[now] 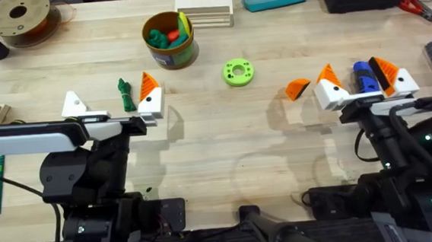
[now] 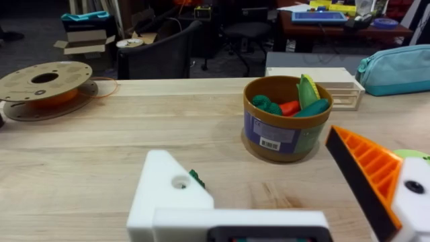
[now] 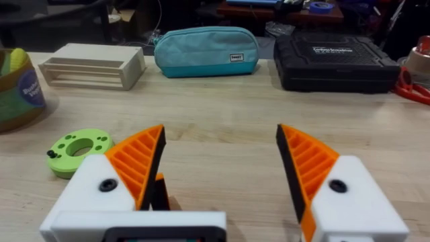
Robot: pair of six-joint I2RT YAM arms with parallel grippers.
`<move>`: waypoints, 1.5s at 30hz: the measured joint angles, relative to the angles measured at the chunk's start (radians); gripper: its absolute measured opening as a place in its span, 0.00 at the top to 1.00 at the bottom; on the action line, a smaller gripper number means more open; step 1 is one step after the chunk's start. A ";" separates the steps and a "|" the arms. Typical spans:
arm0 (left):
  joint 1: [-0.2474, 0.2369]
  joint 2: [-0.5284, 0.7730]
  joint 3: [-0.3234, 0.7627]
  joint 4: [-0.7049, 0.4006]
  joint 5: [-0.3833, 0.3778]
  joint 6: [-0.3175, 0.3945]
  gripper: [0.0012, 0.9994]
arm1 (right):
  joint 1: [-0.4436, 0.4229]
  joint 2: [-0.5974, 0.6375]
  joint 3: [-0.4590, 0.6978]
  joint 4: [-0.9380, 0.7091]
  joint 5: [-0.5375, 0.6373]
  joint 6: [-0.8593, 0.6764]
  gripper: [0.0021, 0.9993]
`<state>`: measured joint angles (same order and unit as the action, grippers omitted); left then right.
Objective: Pick up the gripper from the table and insert it into the empty holder that is missing its gripper. Then pick up a screw, insert it into the mounting hole, and use the screwdriver to tighten it. Finally, clean up the table by picking up the vegetable and placing it into the bucket.
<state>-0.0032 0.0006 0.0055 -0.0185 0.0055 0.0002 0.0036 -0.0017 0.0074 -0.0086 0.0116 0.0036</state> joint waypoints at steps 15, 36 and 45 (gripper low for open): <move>0.000 0.000 0.019 -0.028 -0.001 0.000 0.01 | 0.000 0.000 0.002 -0.008 0.001 0.009 0.03; 0.000 0.649 0.958 -0.822 -0.047 0.004 0.01 | 0.000 0.489 0.849 -0.779 -0.009 0.049 0.03; 0.000 0.714 0.959 -0.831 -0.019 0.014 0.81 | 0.000 0.534 0.854 -0.789 -0.029 0.049 0.03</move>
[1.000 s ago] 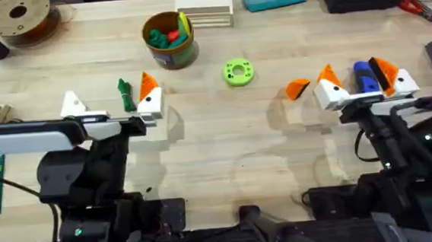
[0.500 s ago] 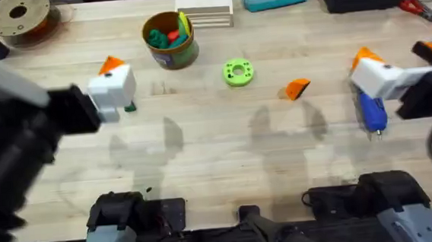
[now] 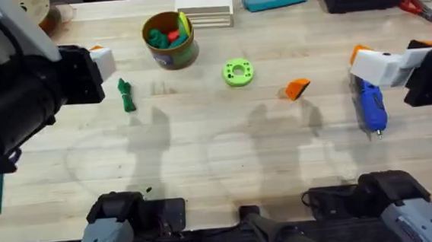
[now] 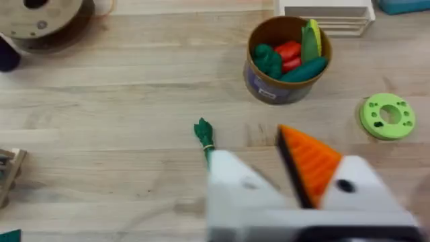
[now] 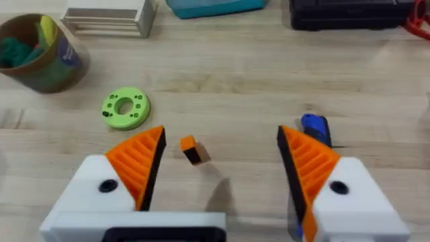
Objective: Pick up the gripper from the table and insert it into the empty holder that is missing its gripper. Then pick up a screw, insert it into the mounting hole, and use the screwdriver to tighten it. Finally, clean up the table by picking up the vegetable and placing it into the bucket.
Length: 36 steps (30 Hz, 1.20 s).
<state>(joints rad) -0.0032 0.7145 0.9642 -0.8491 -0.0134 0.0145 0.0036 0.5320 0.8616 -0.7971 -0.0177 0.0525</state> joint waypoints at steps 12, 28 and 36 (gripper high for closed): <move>0.000 0.000 0.000 -0.003 0.002 -0.006 0.01 | 0.000 0.000 0.000 0.000 -0.006 0.000 0.03; -0.001 -0.002 -0.032 0.077 0.168 -0.006 0.01 | 0.000 0.000 0.000 0.000 -0.006 0.000 0.03; -0.139 -0.176 -0.478 0.718 0.370 -0.006 0.01 | 0.000 0.000 0.000 0.000 -0.006 0.000 0.03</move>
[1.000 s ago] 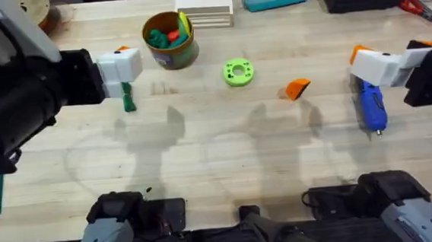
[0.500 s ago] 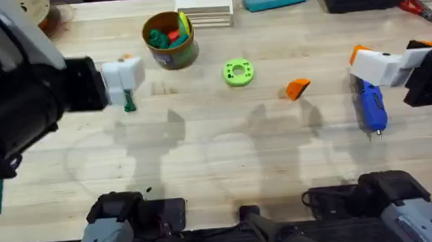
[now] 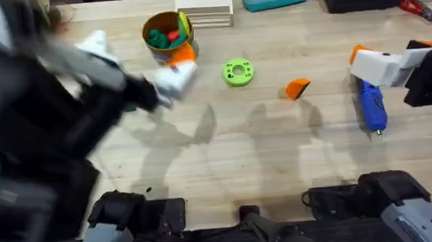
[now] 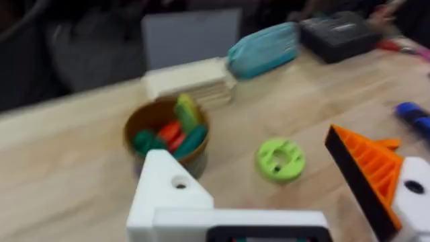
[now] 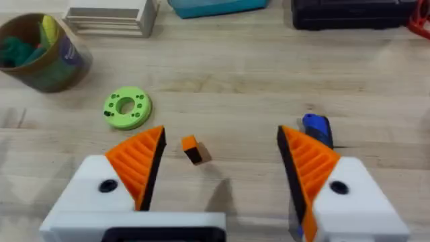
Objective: Pick up the gripper from the table and insert it into the empty holder that is missing its gripper. Then pick up a screw, insert it into the mounting hole, and use the screwdriver to tighten it. Finally, clean up the table by picking up the vegetable and placing it into the bucket.
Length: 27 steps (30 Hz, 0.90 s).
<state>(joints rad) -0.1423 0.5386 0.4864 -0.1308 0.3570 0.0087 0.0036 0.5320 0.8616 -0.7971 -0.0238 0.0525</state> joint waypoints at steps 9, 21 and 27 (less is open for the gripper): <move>-0.214 -0.390 -0.401 0.277 -0.002 -0.019 0.01 | 0.000 0.000 0.000 0.000 0.000 0.000 0.03; -0.235 -0.533 -0.479 0.070 -0.043 -0.206 0.01 | 0.000 0.000 0.000 0.000 0.000 0.000 0.03; -0.235 -0.533 -0.479 0.070 -0.043 -0.224 0.01 | 0.000 0.000 0.000 0.000 0.000 0.000 0.03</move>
